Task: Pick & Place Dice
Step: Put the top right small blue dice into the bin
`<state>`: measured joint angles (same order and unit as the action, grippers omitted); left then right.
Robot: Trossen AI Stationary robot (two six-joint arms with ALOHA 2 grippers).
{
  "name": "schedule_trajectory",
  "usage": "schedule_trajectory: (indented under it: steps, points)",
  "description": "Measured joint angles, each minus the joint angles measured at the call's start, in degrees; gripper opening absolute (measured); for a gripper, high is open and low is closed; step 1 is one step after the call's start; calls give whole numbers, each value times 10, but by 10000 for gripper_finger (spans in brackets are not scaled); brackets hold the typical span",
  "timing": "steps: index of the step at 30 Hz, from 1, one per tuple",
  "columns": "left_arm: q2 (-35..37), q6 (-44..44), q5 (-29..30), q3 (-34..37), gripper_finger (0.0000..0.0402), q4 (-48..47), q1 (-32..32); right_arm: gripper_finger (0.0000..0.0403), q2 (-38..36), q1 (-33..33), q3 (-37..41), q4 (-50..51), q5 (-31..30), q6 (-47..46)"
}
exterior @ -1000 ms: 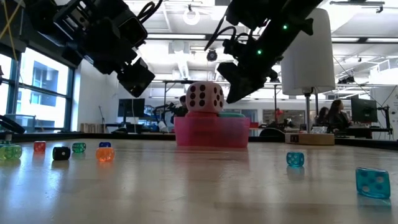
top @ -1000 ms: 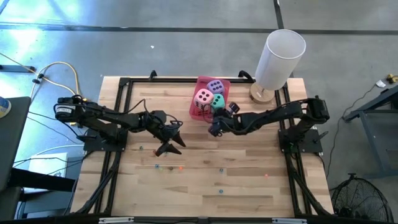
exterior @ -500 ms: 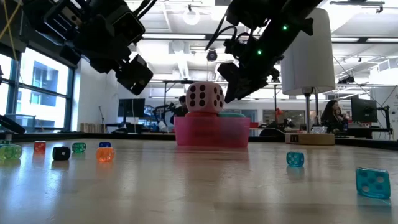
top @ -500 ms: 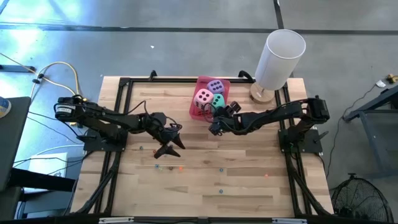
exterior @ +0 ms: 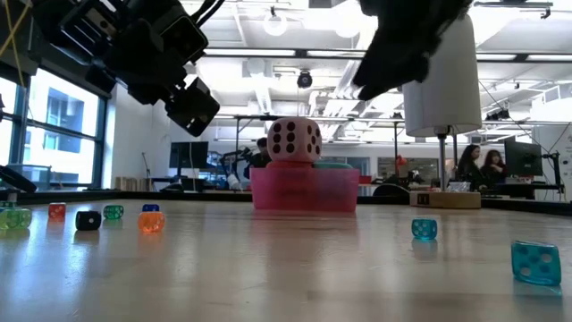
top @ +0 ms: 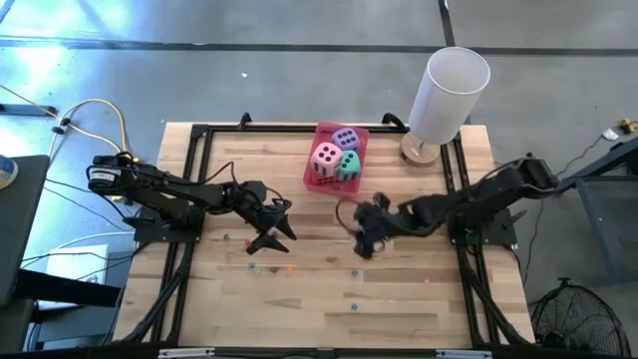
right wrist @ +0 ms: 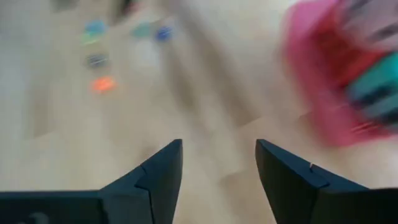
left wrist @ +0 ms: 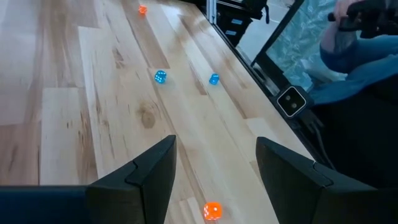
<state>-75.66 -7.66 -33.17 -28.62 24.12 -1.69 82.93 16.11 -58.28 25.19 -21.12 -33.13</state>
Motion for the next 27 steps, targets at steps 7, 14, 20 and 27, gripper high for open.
schedule_trajectory:
  steps: [7,14,20,27]
  points:
    - [0,-2,3,0,214,0,0,175,18,109,0,-6,7,-61]
    - [0,-8,4,0,214,0,0,164,82,175,1,-85,-80,-36]
    - [0,-10,4,0,214,1,0,154,116,183,1,-193,-87,62]
    - [0,-18,5,0,214,2,11,139,115,184,1,-180,-50,18]
